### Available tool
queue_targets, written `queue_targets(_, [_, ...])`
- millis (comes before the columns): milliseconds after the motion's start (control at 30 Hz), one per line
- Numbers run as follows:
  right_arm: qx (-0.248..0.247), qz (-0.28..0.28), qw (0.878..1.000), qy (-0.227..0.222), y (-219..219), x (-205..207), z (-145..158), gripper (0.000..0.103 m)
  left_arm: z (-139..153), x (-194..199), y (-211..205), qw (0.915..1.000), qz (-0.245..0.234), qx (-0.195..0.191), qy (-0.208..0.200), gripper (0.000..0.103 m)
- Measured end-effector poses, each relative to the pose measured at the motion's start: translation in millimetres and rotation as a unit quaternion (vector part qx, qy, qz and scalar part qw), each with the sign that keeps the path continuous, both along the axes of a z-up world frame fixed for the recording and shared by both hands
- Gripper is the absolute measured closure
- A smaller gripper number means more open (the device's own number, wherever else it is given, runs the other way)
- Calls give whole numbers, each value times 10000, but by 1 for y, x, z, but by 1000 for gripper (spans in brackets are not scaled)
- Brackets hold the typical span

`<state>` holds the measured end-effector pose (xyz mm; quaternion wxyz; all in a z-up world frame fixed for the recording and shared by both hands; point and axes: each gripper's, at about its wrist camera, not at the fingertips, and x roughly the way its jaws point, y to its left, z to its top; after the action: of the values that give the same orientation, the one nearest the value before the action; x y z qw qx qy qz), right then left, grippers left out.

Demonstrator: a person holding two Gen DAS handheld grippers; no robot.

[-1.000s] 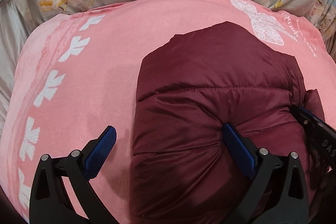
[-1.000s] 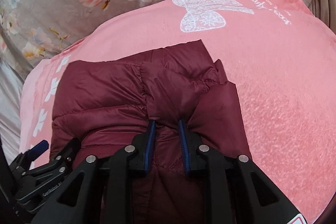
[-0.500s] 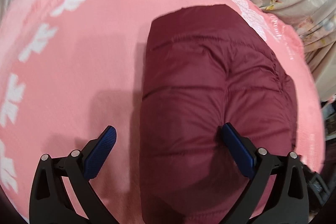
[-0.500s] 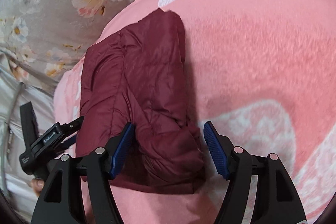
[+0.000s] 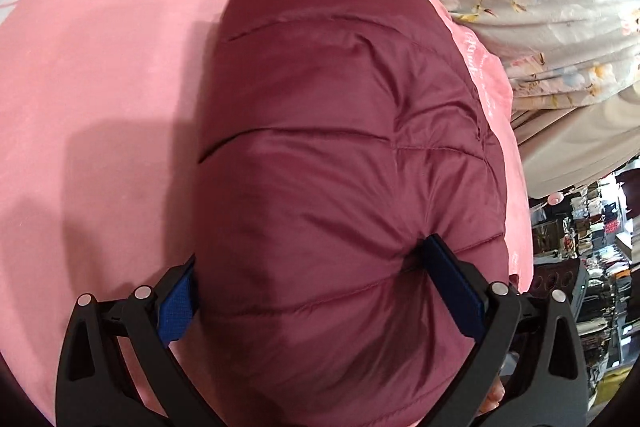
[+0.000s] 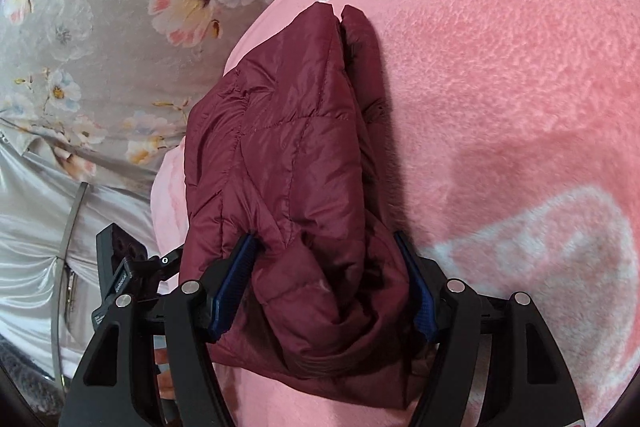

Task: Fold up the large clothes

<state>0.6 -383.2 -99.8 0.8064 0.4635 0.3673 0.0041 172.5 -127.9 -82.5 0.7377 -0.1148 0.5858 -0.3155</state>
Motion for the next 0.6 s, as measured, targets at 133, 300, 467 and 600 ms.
queue_targets(133, [-15, 177, 9998, -72, 10, 8, 8, 68, 14, -3, 1, 9997, 3, 44, -223, 38])
queue_targets(300, [-998, 178, 9945, -280, 39, -1, 61, 86, 52, -8, 8, 9975, -240, -107, -663, 67])
queue_targets(467, [-2004, 137, 9764, -801, 77, -15, 127, 87, 117, -31, 24, 9863, -383, -263, -1582, 69])
queue_targets(600, [-2573, 57, 9553, -1456, 107, -29, 181, 87, 170, -53, 48, 9692, -375, -527, -2376, 69])
